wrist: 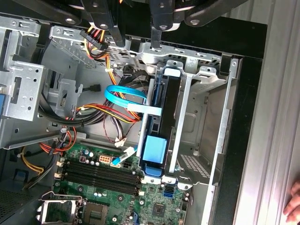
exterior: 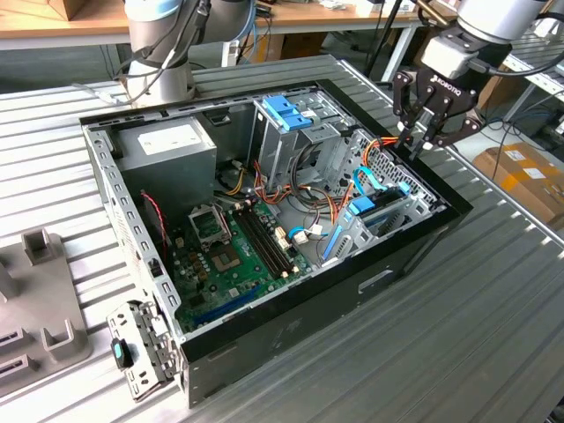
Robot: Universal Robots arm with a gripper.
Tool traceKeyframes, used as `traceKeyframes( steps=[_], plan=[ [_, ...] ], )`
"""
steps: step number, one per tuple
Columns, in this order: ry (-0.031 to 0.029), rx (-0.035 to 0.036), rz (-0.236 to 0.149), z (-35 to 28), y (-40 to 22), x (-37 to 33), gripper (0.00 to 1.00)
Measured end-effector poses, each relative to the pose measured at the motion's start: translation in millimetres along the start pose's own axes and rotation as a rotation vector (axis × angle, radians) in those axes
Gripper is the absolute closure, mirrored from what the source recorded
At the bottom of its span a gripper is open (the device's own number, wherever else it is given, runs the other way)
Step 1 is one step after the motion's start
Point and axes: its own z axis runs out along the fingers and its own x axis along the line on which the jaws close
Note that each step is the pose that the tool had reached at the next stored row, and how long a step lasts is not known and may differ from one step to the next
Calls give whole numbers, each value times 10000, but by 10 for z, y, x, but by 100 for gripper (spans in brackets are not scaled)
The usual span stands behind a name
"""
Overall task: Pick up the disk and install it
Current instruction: 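Insert the second disk wire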
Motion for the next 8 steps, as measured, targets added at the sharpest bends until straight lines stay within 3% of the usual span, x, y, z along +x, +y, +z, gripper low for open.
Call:
traceKeyframes(
  steps=[8],
  plan=[
    [19,-4,0,1,-2,-12,64]
  ],
)
